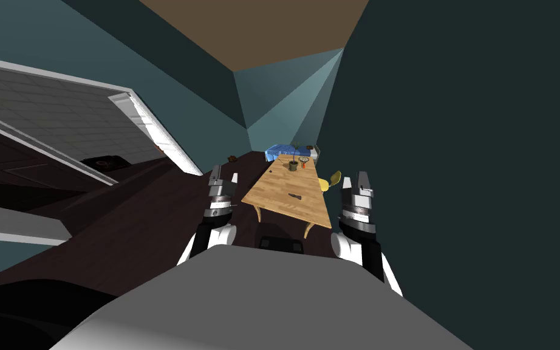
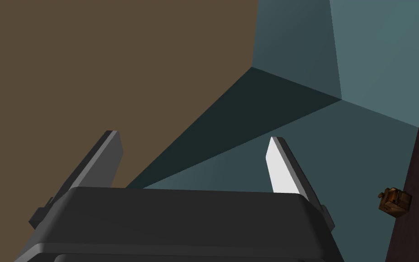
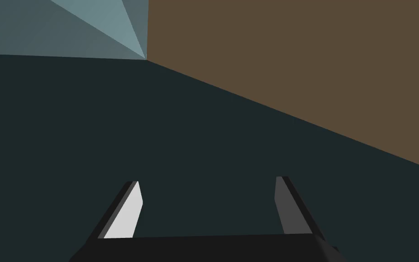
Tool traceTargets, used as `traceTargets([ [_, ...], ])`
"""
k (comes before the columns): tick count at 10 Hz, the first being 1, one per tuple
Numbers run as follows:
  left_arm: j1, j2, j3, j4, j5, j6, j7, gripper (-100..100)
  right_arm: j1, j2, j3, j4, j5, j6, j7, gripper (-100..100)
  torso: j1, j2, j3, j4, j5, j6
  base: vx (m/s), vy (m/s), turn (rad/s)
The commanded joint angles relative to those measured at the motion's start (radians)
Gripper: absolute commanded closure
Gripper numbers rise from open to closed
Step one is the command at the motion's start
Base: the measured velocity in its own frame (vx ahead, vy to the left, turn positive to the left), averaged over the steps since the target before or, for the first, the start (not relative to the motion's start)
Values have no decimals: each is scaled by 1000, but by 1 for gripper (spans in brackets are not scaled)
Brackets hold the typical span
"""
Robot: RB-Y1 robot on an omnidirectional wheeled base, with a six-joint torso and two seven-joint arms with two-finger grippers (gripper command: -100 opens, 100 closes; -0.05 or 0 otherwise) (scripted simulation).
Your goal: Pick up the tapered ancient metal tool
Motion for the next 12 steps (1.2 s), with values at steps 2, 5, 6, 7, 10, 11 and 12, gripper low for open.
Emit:
traceTargets([
  [2,0,0,0,0,0,0,0,0,-3,-64,3,26,17,2,0,-100,0,0,0,0,0,0,-5,14,53],
  [5,0,0,0,0,0,0,0,0,-8,-156,11,85,57,5,2,-100,2,1,0,0,0,0,-10,37,88],
  [6,0,0,0,0,0,0,0,0,-9,-187,14,110,74,6,2,-100,2,0,0,0,1,0,-13,55,98],
  [7,0,0,0,0,0,0,0,0,-11,-221,17,137,93,7,3,-100,3,1,0,0,1,0,-14,63,127],
  [10,0,0,0,0,0,0,0,0,-14,-317,27,226,157,10,7,-100,5,2,1,0,1,0,-25,76,135],
  [11,0,0,0,0,0,0,0,0,-14,-325,27,226,157,10,7,-100,5,2,1,0,1,0,-19,53,45],
  [12,0,0,0,0,0,0,0,0,-15,-360,31,257,181,10,9,-100,4,2,1,0,1,0,-12,56,106],
])
